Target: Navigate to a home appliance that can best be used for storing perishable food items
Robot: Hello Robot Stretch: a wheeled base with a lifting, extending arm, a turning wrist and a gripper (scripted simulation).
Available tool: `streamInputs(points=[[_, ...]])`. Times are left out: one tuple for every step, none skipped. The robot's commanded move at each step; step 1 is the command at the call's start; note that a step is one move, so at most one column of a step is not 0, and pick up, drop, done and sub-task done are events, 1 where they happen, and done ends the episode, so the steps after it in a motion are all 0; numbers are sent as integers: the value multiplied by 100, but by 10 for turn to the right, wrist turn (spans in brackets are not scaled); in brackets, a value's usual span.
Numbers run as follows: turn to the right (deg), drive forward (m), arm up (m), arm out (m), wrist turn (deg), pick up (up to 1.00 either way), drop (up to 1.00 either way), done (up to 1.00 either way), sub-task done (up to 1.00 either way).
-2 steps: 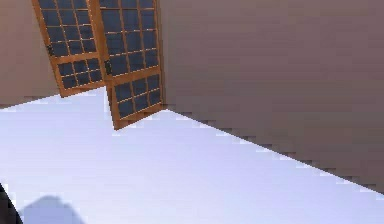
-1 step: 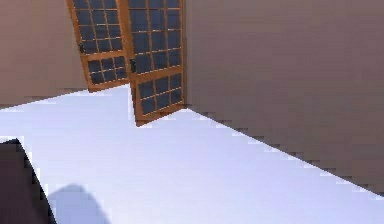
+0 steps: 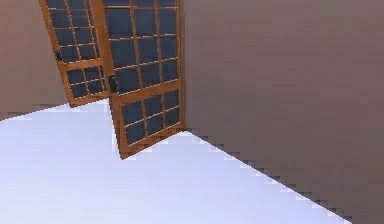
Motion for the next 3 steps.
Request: streamInputs(points=[[-390,0,0,0,0,0,0,0,0],[0,100,0,0,0,0,0,0,0],[0,100,0,0,0,0,0,0,0]])
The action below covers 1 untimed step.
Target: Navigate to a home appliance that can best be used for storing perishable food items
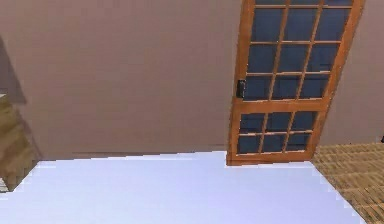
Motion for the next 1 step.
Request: streamInputs(points=[[-120,0,0,0,0,0,0,0,0]])
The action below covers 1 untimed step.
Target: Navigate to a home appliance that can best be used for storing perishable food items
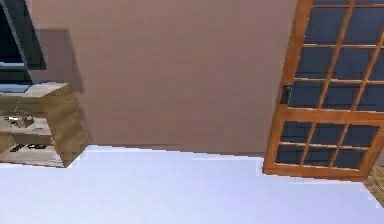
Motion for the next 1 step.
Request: streamInputs(points=[[0,5,0,0,0,0,0,0,0]])
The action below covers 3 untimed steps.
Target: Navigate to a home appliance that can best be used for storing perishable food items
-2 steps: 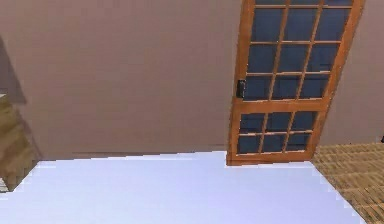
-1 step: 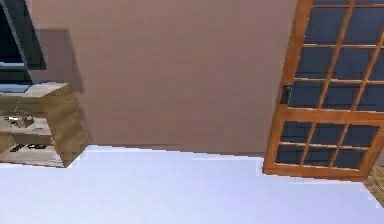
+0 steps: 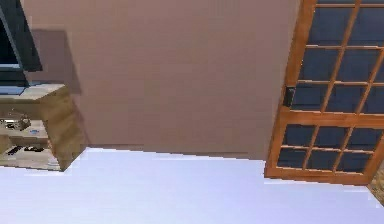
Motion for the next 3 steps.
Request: streamInputs(points=[[420,0,0,0,0,0,0,0,0],[0,55,0,0,0,0,0,0,0],[360,0,0,0,0,0,0,0,0]])
